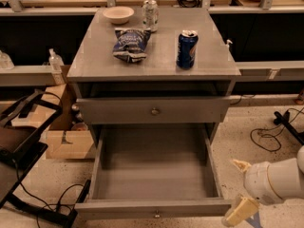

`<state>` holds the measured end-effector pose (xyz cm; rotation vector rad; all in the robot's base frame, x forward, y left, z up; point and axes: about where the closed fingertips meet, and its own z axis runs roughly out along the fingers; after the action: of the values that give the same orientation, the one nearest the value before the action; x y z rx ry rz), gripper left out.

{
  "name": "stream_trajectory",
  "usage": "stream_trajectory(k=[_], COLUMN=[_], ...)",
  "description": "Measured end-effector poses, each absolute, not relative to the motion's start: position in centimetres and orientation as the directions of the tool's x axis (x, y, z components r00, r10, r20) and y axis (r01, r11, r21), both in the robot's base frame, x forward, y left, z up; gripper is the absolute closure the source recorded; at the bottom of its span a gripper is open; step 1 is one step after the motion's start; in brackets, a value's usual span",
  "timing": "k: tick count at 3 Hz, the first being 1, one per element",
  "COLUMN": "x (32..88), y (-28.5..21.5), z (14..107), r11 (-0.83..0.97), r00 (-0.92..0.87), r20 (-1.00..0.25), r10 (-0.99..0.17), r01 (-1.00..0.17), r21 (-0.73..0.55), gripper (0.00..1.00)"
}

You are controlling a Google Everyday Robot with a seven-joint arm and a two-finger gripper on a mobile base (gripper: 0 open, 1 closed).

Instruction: Close middle drawer

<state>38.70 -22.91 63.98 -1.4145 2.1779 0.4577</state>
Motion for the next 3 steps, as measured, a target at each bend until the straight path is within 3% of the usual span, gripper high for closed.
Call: stream_trajectory(k=[2,3], x=[36.9,36.8], y=[-25.0,-26.0], z=[55.3,49.2], r11=[0.395,0.355], r00=[-0.326,-0.29], r20=[-0.483,-0.475], r10=[-0.813,-0.831], r01=[-0.918,-0.933], r21=[-0.045,-0.052], gripper=[0.41,0.72])
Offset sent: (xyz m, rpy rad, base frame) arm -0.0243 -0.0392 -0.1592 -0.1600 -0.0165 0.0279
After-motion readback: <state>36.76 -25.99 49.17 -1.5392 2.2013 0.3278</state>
